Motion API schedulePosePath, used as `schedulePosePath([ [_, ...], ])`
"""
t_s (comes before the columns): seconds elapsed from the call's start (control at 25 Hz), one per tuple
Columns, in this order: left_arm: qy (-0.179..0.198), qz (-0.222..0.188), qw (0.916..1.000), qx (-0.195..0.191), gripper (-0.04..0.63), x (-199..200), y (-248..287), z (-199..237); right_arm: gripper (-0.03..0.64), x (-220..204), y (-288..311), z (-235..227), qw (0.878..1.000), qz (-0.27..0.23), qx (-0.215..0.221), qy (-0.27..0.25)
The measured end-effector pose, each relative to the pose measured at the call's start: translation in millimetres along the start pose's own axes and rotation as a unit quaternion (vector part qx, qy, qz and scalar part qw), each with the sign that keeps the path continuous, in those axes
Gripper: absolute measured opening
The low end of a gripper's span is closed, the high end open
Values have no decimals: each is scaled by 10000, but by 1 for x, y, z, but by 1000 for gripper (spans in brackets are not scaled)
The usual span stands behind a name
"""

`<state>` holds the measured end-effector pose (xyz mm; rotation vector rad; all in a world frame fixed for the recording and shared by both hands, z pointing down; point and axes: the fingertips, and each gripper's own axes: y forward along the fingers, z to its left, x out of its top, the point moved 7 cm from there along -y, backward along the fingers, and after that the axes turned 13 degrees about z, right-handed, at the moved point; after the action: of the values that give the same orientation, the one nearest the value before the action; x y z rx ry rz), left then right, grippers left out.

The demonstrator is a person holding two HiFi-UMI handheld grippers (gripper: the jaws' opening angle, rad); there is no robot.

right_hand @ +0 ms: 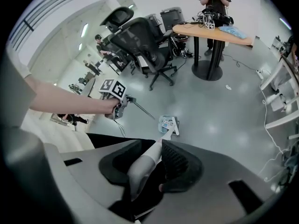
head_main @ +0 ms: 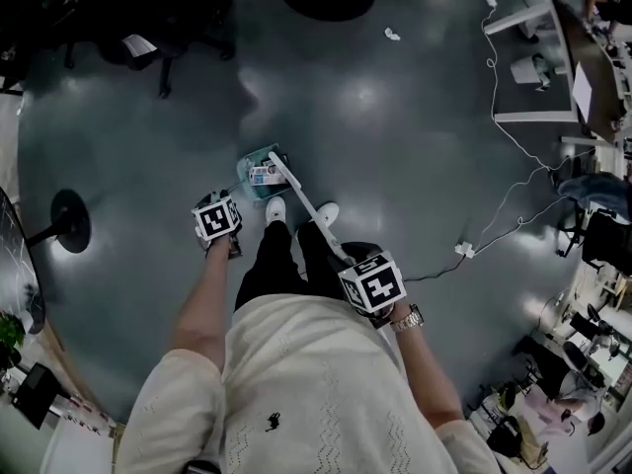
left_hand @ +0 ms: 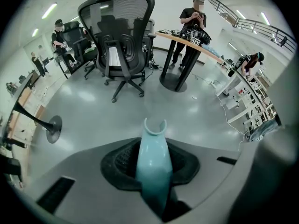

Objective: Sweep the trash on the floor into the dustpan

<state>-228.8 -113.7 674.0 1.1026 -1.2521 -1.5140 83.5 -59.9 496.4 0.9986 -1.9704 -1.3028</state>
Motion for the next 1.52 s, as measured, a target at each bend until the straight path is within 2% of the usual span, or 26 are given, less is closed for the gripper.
schedulePosePath([
  [0.32,3,-9,10000,-50,94,-4,3,17,137,12,-3,34,9998,32,-136,-106],
  [0.6,62,-10,10000,-31,94,-5,6,23,140,11,0,55,9998,51,89,-161],
  [0.88,57,185,9994,302,94,-20,12,38,140,6,18,78,9973,394,-133,-612],
  [1.08,102,278,9990,322,94,-29,13,49,140,2,23,82,9972,403,-160,-614],
  [1.24,180,192,9994,218,94,-30,18,54,140,-1,25,83,9973,401,-166,-585],
  [1.52,124,278,9993,215,94,-28,16,55,140,4,29,88,9966,414,-188,-688],
])
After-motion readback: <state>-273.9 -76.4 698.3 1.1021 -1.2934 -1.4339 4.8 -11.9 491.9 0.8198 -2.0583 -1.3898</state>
